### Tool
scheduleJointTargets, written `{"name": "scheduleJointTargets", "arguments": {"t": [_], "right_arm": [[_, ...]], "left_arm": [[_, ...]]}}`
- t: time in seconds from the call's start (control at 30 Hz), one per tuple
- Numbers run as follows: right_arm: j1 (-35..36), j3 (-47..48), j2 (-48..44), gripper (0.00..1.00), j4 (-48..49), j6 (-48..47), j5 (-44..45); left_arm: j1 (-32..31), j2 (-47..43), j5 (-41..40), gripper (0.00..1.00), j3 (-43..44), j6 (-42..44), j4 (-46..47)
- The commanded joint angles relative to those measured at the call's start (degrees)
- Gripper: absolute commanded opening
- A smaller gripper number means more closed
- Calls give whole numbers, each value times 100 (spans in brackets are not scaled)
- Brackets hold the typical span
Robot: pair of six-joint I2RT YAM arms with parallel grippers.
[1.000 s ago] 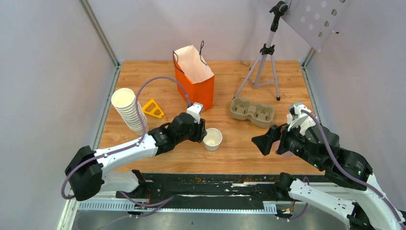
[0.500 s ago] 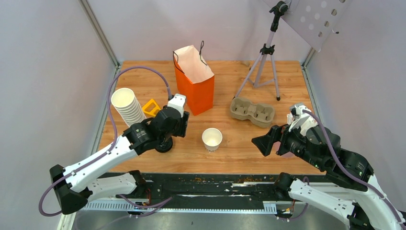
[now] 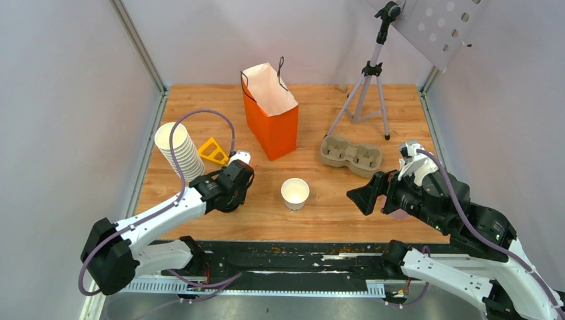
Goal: Pack the takeout coffee
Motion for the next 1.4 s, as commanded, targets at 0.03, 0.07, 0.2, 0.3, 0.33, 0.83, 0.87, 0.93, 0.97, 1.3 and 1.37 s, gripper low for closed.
{"name": "scheduleJointTargets", "arguments": {"t": [0.03, 0.07, 0.2, 0.3, 0.33, 0.83, 0.87, 0.93, 0.97, 1.3, 1.37], "right_arm": [[27, 20, 33, 91, 386, 93, -132], [27, 5, 41, 91, 405, 106, -139], [27, 2, 87, 90, 398, 118, -102], [27, -51, 65, 90, 425, 143, -90], [27, -72, 49, 90, 439, 148, -90], [27, -116, 28, 90, 474, 146, -45], [27, -127, 28, 90, 478, 140, -44], [26, -129, 28, 90, 483, 139, -42], [27, -127, 22, 90, 483, 139, -37], [27, -155, -42, 90, 466, 130, 16], [27, -164, -42, 90, 473, 131, 15]], "left_arm": [[11, 160, 268, 51, 2, 63, 656], [11, 201, 244, 50, -21, 84, 671], [11, 316, 368, 49, -138, 256, 828], [11, 451, 402, 44, -179, 268, 859], [11, 486, 431, 42, -205, 273, 902], [6, 678, 473, 26, -319, 394, 1031], [10, 689, 474, 26, -323, 399, 1016], [11, 703, 476, 26, -322, 421, 1002], [11, 721, 479, 26, -316, 435, 996], [11, 591, 449, 10, -178, 479, 828], [10, 543, 447, 3, -121, 484, 764]]}}
